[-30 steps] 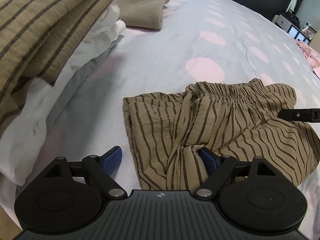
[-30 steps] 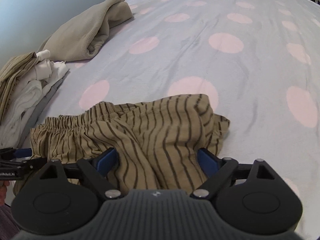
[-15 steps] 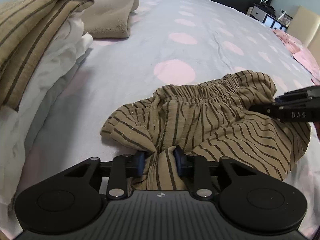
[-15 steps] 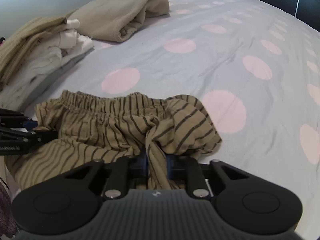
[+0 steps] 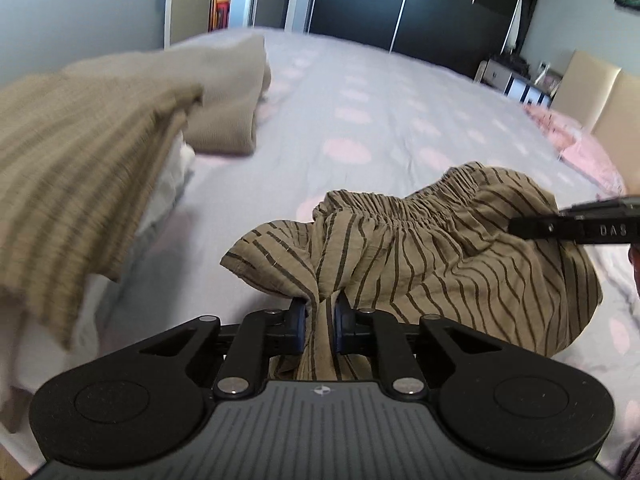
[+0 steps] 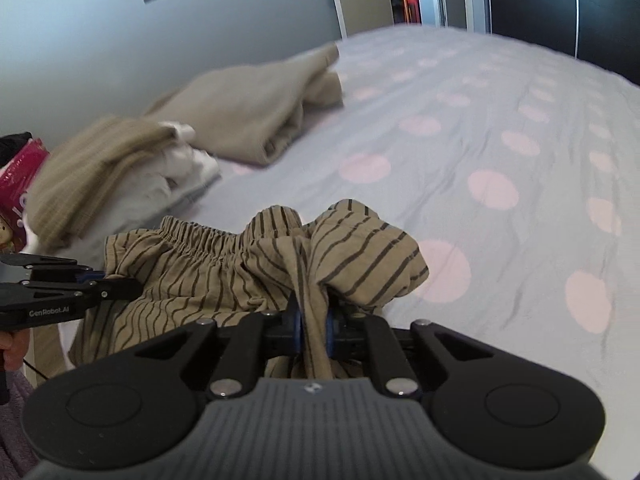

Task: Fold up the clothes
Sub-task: 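Lift the trousers by the waistband with both tools and carry toward the beige blanket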

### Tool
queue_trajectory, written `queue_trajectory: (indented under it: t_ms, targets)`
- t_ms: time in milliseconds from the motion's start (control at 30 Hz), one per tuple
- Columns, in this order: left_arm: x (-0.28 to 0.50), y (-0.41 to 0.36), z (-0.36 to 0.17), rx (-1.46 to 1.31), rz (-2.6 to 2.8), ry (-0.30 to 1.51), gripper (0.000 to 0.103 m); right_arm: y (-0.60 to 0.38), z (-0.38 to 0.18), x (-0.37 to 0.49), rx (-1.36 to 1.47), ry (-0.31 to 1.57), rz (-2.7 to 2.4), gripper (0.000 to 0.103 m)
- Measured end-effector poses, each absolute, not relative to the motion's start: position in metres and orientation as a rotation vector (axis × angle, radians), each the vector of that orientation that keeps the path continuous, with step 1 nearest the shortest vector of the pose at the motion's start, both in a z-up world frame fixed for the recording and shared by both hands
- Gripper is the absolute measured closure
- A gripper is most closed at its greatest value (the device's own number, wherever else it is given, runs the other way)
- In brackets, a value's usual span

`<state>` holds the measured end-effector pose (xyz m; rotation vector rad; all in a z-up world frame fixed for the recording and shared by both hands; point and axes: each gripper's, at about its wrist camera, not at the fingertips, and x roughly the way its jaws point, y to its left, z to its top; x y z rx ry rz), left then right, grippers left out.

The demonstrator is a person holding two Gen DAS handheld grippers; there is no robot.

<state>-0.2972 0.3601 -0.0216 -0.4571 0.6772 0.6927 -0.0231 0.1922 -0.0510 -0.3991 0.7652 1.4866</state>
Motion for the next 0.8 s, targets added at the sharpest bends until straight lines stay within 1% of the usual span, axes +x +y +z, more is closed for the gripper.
queue_trajectory:
  t_ms: [200,400,667,800]
  targets:
    - [-0.314,0.347,0.032,-0.402,0.651,0.613,0.093,0.156,-0.004,-0.047,-0.338,0.700,1.493,0.091]
    - [-0.343,0.364,0.089,-0.385,0.604,0.586,0.093,0.146,0.053,-0.073,-0.281,0.708,1.513,0.091]
    - [-0.408,0.414,0.179,-0.289,0.639,0.596,0.093,0.193,0.114,-0.137,-0.214,0.727,1.595,0.091]
    - [-0.437,0.444,0.206,-0.252,0.700,0.610,0.093,0.233,0.133,-0.173,-0.170,0.752,1.634,0.091]
